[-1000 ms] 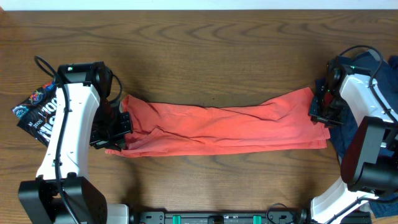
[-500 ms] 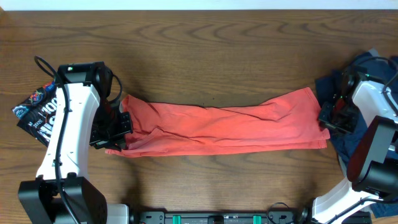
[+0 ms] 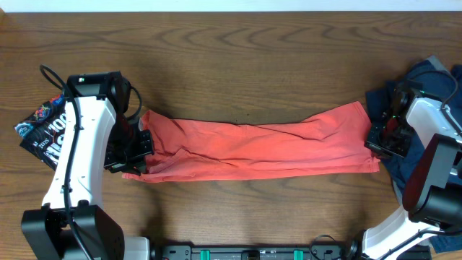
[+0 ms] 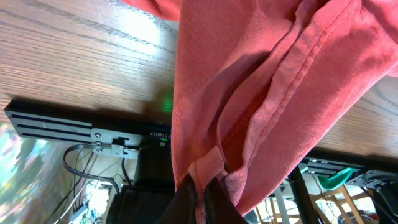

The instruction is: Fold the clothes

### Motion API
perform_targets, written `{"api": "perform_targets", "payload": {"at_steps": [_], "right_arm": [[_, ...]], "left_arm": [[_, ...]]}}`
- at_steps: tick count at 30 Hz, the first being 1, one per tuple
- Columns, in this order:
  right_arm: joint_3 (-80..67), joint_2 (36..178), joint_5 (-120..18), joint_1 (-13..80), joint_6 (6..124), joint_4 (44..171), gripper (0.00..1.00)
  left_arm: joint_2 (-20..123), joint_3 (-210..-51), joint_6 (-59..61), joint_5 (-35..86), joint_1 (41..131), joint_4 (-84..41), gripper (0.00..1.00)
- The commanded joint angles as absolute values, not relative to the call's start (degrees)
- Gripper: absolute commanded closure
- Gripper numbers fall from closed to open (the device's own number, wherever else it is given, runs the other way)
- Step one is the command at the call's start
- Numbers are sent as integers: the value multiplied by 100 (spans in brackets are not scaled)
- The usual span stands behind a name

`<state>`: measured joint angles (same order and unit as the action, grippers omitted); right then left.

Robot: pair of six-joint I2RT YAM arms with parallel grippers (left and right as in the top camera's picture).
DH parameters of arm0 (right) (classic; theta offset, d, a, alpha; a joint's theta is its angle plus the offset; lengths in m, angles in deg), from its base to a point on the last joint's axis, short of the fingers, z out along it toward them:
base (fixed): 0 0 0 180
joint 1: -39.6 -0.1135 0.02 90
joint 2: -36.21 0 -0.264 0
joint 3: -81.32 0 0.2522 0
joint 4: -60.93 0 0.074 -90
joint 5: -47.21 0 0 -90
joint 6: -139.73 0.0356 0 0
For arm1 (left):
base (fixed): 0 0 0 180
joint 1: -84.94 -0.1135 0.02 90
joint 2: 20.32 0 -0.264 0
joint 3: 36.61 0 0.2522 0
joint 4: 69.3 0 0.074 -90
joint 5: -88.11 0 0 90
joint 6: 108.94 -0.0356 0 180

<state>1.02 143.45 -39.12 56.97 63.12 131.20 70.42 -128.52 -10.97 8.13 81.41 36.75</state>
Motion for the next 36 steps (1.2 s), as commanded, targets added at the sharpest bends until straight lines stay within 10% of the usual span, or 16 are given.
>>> {"api": "perform_targets", "payload": {"at_steps": [1,17,24,36], "right_arm": [[-64,14358,-3512,5701,6472,13079,84],[-47,14505,-4063,5680,6273,12556,71],[-47,14599,-4173,5682,6266,12478,99],[-554,14205,-4273,5684,6253,13717,99]], "left_arm": [[6937,-12833,-1006,702,8139,3843,94],[6937,-12833,-1006,702,8139,3845,94],[6937,-12833,-1006,702,8139,3848,94],[6937,-12833,-1006,702,8139,3843,94]]}}
